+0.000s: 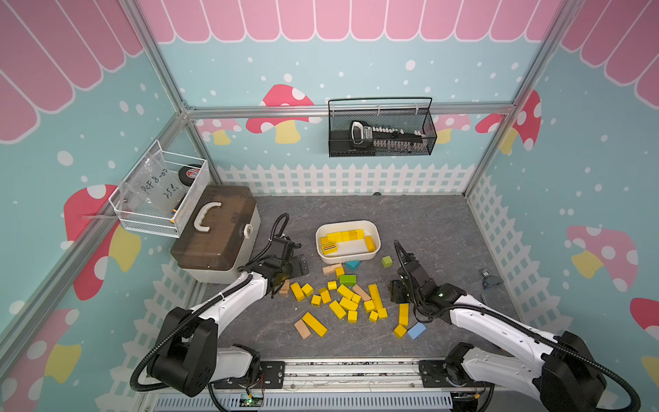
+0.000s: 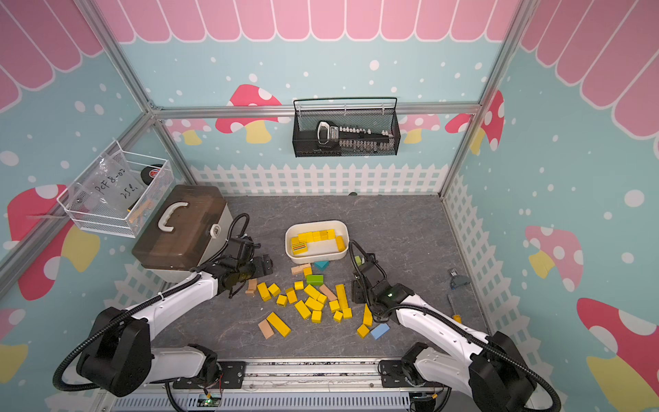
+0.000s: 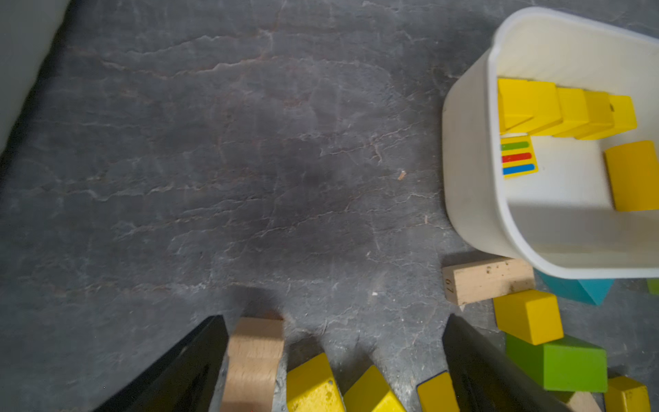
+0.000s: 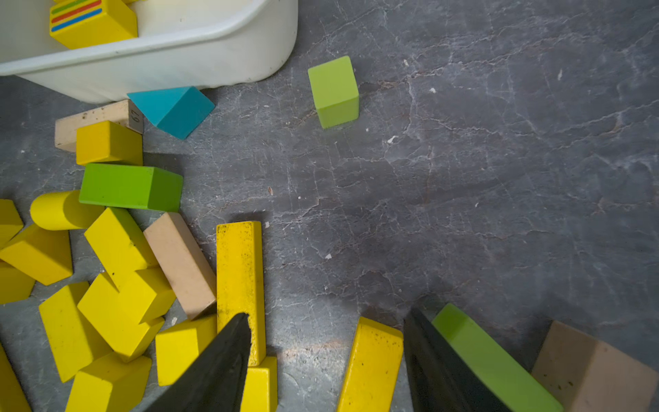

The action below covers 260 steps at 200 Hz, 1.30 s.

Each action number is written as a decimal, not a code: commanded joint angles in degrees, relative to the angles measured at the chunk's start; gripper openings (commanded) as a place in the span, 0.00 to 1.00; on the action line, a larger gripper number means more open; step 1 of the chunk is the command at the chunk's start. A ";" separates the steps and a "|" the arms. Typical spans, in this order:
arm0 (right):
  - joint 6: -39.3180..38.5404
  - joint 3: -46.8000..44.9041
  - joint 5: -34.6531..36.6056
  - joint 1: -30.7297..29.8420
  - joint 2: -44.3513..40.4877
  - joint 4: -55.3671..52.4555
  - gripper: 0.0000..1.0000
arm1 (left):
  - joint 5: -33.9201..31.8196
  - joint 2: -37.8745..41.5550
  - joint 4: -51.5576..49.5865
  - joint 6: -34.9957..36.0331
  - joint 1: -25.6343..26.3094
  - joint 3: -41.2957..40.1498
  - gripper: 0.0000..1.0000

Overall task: Pick out the yellow building blocks
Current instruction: Place the building block in the storage box, then pick up the building block from the center of the board.

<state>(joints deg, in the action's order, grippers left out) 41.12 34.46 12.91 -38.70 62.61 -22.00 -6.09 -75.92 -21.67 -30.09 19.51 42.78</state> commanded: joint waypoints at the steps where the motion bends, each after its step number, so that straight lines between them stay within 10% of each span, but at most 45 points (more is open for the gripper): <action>1: 1.59 -0.34 1.25 -0.18 -0.30 1.61 0.68 | -1.02 2.87 -4.88 -4.96 -0.09 -0.34 0.95; 131: 2.03 -0.72 1.63 -0.06 -0.65 1.96 0.68 | 10.18 -2.00 -5.56 -9.77 -0.08 -2.62 0.37; 260: 2.11 -1.17 1.81 -0.04 -1.35 2.04 0.68 | 13.83 -12.04 -5.49 -7.27 -1.22 2.17 0.44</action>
<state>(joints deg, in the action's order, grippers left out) 42.30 33.87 13.74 -38.68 61.93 -20.08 5.96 -86.39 -26.70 -38.15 18.85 43.57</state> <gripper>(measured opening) 0.680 0.443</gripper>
